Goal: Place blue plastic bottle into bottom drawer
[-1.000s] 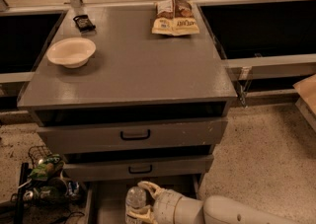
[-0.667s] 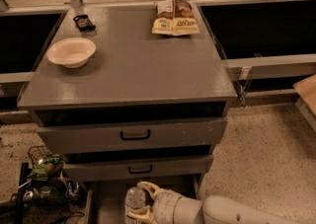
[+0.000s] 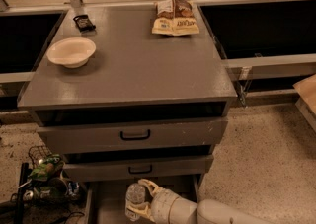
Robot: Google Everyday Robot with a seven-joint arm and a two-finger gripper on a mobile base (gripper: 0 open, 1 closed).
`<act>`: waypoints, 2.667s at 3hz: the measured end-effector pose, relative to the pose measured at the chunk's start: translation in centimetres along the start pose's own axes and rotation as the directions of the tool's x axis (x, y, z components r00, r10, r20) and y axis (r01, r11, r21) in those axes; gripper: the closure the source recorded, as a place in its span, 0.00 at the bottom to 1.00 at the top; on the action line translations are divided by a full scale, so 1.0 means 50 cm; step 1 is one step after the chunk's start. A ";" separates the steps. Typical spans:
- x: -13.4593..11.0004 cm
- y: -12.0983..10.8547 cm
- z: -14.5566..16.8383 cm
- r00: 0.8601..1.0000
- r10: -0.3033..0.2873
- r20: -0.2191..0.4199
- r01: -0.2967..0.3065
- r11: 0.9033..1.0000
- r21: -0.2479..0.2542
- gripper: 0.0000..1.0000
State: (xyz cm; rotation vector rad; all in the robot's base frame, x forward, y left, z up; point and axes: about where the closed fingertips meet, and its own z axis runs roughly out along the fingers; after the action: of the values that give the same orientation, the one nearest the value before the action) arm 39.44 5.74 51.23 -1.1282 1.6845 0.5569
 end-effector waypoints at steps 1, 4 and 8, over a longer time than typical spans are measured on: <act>0.003 -0.042 0.026 0.999 -0.025 0.022 0.025 0.999 0.034 1.00; 0.143 -0.016 0.126 0.998 -0.062 -0.010 0.062 0.995 0.075 1.00; 0.243 -0.006 0.208 0.998 -0.053 -0.040 0.059 0.986 0.153 1.00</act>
Offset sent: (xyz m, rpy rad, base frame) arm 0.0214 0.0002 -0.0034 0.0033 -0.0393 -0.0139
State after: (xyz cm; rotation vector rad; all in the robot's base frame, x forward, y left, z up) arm 43.77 8.63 36.09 -1.0750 1.6909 0.3659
